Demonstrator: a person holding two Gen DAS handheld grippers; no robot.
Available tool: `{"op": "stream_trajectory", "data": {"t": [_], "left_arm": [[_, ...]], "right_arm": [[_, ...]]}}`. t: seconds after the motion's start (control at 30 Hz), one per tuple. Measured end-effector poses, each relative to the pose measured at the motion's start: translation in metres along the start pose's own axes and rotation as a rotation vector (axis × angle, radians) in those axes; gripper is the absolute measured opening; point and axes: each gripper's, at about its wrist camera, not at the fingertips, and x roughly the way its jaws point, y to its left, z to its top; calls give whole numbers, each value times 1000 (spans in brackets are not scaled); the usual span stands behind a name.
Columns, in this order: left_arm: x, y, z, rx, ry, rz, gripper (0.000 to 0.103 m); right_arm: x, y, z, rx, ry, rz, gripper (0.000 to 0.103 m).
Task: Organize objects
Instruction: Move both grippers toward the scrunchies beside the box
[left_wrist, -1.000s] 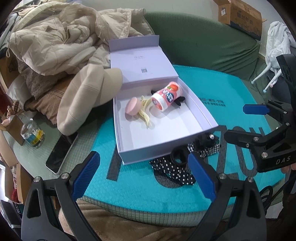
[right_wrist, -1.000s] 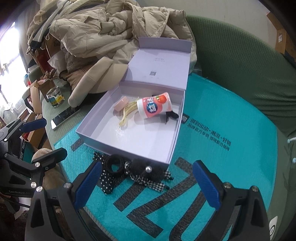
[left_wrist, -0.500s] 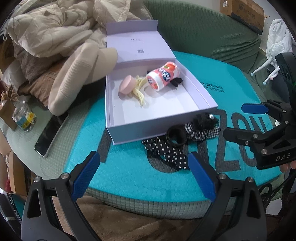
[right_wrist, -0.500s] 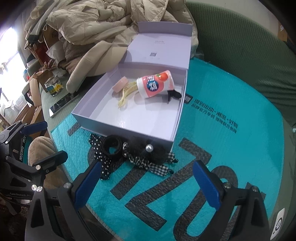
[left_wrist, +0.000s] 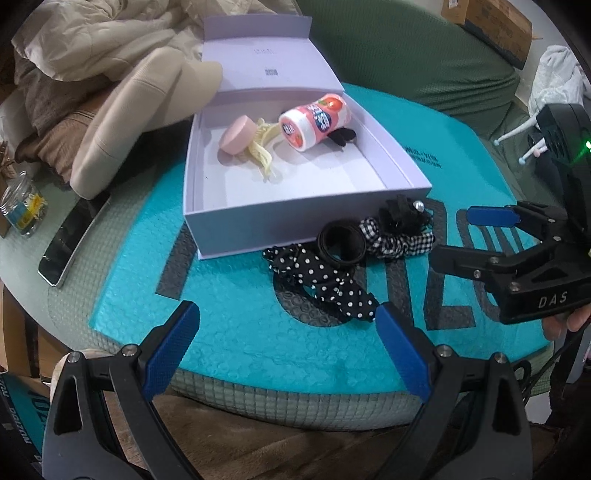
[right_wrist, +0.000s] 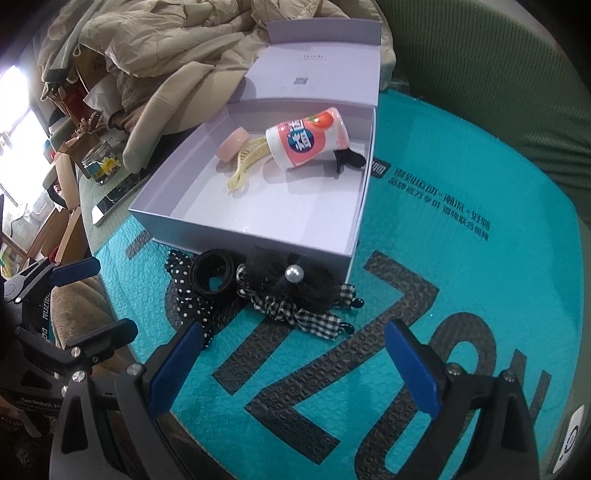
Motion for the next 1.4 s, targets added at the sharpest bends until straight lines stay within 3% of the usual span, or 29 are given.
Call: {"op": "stream_trajectory", "data": {"t": [0.63, 0.83, 1.27, 1.4], "left_arm": [[43, -17, 11, 16, 86, -96, 96], [52, -19, 10, 41, 100, -83, 96], [46, 11, -1, -14, 87, -70, 96], [40, 24, -5, -41, 81, -57, 96]], "right_arm": [[32, -9, 15, 21, 15, 53, 99], [34, -9, 21, 27, 2, 63, 99], [48, -14, 24, 74, 18, 107, 97], [50, -19, 22, 95, 23, 107, 91]]}}
